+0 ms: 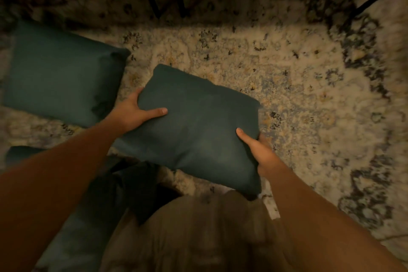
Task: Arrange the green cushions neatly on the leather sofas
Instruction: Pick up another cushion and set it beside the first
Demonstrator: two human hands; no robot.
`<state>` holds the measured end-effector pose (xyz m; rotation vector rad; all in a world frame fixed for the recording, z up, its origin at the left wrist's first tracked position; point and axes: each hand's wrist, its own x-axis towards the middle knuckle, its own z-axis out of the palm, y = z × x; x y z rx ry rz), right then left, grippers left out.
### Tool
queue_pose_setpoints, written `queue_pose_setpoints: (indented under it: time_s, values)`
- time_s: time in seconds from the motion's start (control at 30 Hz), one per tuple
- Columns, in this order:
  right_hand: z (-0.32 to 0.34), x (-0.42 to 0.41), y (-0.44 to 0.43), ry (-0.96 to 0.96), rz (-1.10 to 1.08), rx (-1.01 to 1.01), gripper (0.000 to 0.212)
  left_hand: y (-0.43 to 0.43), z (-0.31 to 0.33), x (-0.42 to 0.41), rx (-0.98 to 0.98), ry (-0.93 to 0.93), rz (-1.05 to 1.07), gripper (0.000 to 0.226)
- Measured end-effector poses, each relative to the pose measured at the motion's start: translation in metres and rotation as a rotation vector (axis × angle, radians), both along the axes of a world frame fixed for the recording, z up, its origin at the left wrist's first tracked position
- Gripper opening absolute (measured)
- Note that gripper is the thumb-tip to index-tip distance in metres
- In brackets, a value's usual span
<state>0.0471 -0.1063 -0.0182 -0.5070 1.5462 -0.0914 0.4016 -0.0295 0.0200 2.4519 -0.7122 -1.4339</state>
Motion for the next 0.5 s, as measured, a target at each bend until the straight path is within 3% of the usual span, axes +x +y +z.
queue_pose_setpoints:
  time_s: [0.13,0.27,0.33,0.43,0.5]
  values:
    - [0.098,-0.012,-0.034,-0.051,0.082,-0.01,0.115,-0.008,0.102,0.015,-0.019,-0.006,0.002,0.113]
    - [0.192,-0.012,-0.061,-0.065,0.118,-0.059,0.107,-0.025,0.199,0.022,-0.03,0.001,0.036,0.112]
    - [0.241,-0.012,-0.074,-0.094,0.09,-0.077,0.102,-0.033,0.251,0.026,0.009,0.03,0.026,0.113]
    - [0.303,-0.019,-0.089,-0.168,-0.01,-0.102,0.088,-0.043,0.32,0.034,0.049,0.045,-0.027,0.131]
    - [0.343,-0.022,-0.096,-0.229,-0.073,-0.135,0.088,-0.047,0.362,0.034,0.028,0.028,-0.023,0.119]
